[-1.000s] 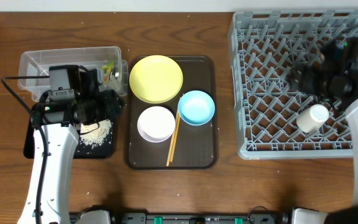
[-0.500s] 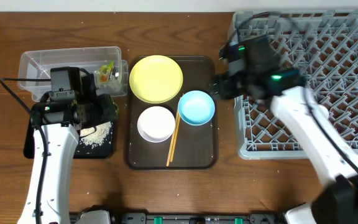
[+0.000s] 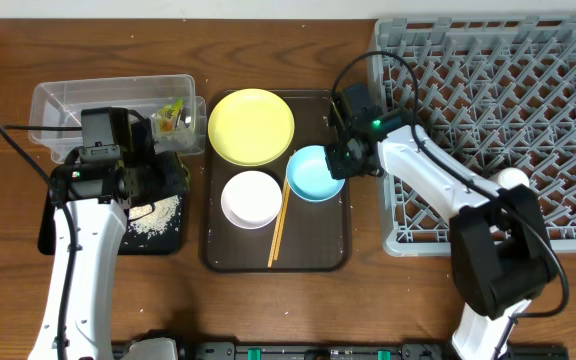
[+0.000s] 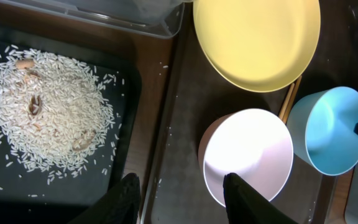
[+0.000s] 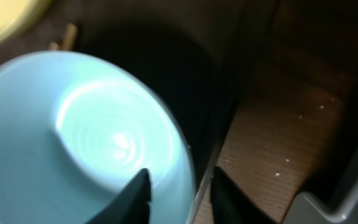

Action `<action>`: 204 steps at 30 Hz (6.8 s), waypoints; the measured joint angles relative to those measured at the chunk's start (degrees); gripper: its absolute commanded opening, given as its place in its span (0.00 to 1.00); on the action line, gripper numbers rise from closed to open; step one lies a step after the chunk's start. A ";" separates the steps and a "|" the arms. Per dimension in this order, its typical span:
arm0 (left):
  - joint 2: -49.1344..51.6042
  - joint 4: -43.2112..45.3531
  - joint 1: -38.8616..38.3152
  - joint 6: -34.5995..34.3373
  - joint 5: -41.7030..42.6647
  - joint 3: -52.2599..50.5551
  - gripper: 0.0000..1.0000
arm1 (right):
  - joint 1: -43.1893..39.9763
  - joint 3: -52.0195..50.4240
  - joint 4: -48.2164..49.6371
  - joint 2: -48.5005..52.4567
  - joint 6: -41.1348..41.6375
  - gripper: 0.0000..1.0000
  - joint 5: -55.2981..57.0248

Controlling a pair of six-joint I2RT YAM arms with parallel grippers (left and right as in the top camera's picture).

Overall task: Sort waste into correct bins and load items into the dishwasher rack
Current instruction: 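Move the right gripper to the light-blue bowl and grasp its rim, then carry the light-blue bowl right and set it upright in the rack, then reach the right gripper to the white bowl and grasp its rim, then carry the white bowl into the rack beside the blue bowl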

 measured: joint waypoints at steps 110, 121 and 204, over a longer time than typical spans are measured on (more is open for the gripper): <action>0.00 -2.60 0.00 -0.79 -4.20 0.00 0.47 | -7.02 5.53 8.98 -14.19 -9.68 0.56 10.62; 0.00 -5.62 0.00 -8.24 -16.28 0.00 0.56 | 2.93 5.53 1.11 -6.71 -6.14 0.52 -9.46; 0.00 -5.66 0.00 -9.35 -17.81 0.00 0.57 | -23.10 5.44 57.86 5.29 -55.98 0.01 54.34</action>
